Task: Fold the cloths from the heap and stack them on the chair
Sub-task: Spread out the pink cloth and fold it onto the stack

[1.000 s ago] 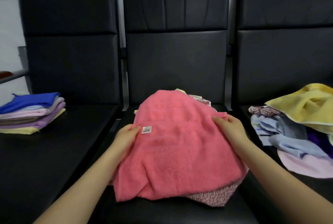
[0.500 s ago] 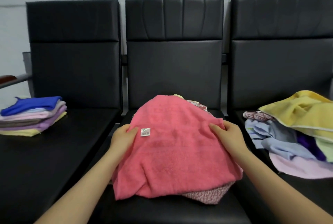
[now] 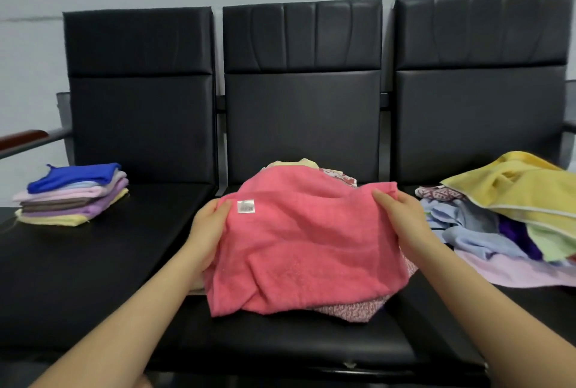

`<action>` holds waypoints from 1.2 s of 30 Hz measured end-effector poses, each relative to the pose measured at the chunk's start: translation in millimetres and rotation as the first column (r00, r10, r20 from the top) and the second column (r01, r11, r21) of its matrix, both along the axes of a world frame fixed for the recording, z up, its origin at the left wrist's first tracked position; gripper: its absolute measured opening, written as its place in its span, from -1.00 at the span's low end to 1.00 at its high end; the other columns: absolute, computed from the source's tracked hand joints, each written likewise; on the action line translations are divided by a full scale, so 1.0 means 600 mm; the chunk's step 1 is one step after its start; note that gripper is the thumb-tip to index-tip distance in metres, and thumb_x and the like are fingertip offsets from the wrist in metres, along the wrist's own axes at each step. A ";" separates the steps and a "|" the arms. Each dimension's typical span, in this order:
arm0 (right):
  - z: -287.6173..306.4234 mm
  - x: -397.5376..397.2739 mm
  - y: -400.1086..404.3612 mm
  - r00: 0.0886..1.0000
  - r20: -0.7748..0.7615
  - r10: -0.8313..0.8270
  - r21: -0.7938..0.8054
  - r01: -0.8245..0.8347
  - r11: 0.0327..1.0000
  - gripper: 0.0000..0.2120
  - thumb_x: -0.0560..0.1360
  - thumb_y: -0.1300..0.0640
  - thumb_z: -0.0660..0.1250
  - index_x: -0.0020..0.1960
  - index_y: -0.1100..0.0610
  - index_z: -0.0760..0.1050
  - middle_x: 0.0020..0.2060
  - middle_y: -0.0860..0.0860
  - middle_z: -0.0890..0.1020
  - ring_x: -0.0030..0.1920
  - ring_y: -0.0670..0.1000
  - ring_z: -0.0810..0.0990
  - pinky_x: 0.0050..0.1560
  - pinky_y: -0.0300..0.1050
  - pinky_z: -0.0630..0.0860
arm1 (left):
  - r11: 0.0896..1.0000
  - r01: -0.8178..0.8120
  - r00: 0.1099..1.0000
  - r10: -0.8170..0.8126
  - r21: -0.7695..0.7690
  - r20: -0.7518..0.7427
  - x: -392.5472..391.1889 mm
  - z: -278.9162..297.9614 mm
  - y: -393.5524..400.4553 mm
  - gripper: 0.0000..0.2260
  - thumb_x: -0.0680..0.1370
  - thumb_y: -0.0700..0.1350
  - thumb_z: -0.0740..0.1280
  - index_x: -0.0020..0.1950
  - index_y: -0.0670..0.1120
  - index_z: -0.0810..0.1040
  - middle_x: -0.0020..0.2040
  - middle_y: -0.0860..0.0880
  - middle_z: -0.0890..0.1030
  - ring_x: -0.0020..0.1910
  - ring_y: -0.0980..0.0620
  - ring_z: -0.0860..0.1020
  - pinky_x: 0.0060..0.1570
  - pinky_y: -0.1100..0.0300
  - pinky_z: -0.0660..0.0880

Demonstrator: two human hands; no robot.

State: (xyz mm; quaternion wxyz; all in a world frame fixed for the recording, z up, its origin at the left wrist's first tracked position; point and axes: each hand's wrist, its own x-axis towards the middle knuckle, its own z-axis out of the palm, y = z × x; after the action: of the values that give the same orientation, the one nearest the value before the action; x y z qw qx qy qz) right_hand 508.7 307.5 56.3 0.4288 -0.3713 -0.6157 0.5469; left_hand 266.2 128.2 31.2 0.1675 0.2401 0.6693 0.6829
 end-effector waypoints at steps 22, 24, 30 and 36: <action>-0.038 0.029 0.061 0.953 0.298 0.057 0.208 -0.123 0.970 -0.89 0.55 0.20 0.33 -0.14 0.14 0.60 -0.29 0.00 0.60 -0.24 -0.05 0.52 -0.25 -0.29 0.43 | 0.975 -0.063 0.950 -0.008 -0.213 -0.314 -0.018 0.004 0.000 -0.80 0.60 -0.11 0.23 -0.04 -0.16 0.61 -0.11 -0.06 0.63 -0.15 0.06 0.53 -0.18 0.17 0.42; -0.067 0.018 0.079 0.867 0.491 0.085 0.221 -0.218 0.951 -0.79 0.54 0.19 0.35 -0.26 0.03 0.55 -0.38 -0.10 0.56 -0.30 -0.14 0.48 -0.33 -0.37 0.35 | 0.957 -0.068 0.948 -0.025 -0.280 -0.318 -0.029 -0.019 0.031 -0.80 0.60 -0.09 0.24 -0.05 -0.17 0.60 -0.11 -0.08 0.63 -0.16 0.03 0.53 -0.18 0.15 0.41; -0.092 0.011 0.111 0.780 0.606 0.155 0.191 -0.332 0.924 -0.92 0.51 0.13 0.39 -0.13 0.04 0.65 -0.26 -0.07 0.66 -0.17 -0.09 0.58 -0.12 -0.25 0.44 | 0.891 -0.037 0.933 -0.131 -0.453 -0.335 -0.055 -0.070 0.091 -0.76 0.59 -0.08 0.23 -0.09 -0.21 0.58 -0.12 -0.10 0.61 -0.17 0.02 0.51 -0.24 0.16 0.35; -0.083 0.033 0.119 0.785 0.579 0.223 0.144 -0.367 0.919 -0.78 0.49 0.16 0.43 -0.32 -0.02 0.64 -0.46 -0.16 0.56 -0.38 -0.26 0.49 -0.34 -0.44 0.38 | 0.857 0.000 0.907 -0.217 -0.516 -0.361 -0.075 -0.074 0.089 -0.77 0.57 -0.06 0.28 -0.16 -0.21 0.54 -0.22 -0.05 0.54 -0.20 0.01 0.49 -0.22 0.13 0.34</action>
State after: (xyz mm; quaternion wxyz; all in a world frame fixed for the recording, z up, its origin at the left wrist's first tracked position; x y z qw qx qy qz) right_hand 528.7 379.1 6.6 0.1846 -0.3547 -0.8268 0.3956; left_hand 221.2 181.4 -13.2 0.1204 0.3629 0.8292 0.4078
